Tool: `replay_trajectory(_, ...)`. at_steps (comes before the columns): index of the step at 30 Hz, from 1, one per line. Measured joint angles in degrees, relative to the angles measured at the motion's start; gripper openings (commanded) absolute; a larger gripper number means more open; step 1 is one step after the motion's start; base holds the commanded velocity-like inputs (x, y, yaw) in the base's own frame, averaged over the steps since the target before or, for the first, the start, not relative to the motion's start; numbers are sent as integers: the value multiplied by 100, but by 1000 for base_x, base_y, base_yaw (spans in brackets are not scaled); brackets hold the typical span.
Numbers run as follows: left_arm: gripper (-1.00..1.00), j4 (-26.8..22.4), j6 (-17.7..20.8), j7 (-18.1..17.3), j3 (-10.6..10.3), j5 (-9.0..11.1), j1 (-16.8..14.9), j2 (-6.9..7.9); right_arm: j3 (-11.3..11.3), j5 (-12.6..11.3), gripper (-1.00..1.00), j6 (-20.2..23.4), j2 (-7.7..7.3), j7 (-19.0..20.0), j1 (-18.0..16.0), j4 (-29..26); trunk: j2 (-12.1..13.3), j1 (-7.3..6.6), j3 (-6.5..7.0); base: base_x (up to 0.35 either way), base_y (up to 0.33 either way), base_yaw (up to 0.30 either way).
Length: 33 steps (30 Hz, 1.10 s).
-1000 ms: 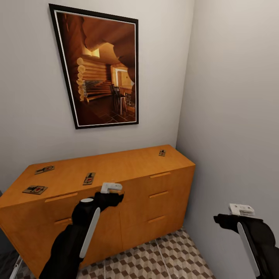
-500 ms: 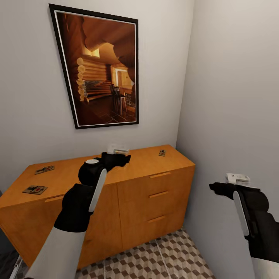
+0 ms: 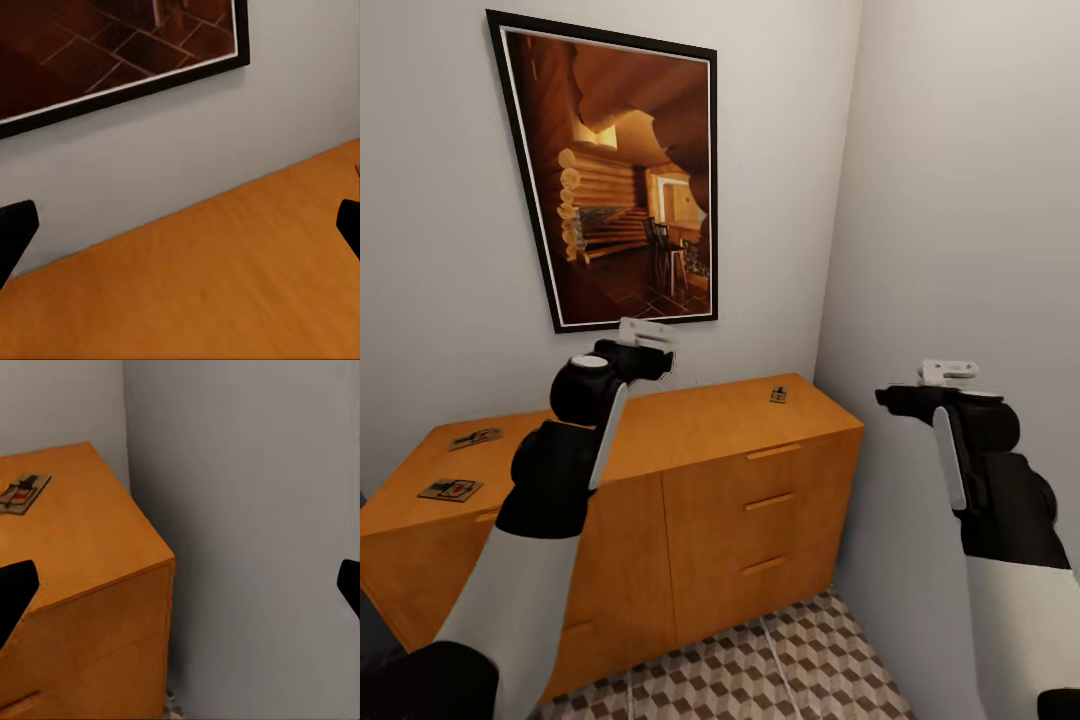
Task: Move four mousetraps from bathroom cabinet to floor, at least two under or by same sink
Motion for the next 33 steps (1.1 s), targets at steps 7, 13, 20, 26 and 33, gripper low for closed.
replay_trajectory(7,100,28,223,-41,193,-325,-62,80,437,58,100,-1,501,-195,-860,644,0,0,0,0,0,0)
replay_trajectory(13,100,43,324,-90,575,-161,-79,200,564,96,100,-1,1161,-560,-1500,1619,0,0,0,0,0,0)
replay_trajectory(20,100,50,324,-102,713,-127,-82,267,594,133,100,-2,1610,-1109,-1796,2160,0,0,0,0,0,0)
replay_trajectory(26,100,57,324,-107,765,-108,-82,287,602,106,100,-3,1764,-1380,-1881,2364,0,0,0,0,0,0)
replay_trajectory(33,100,160,324,-119,780,-60,-79,282,607,87,100,-3,1764,-1442,-1899,2423,0,0,0,0,0,0)
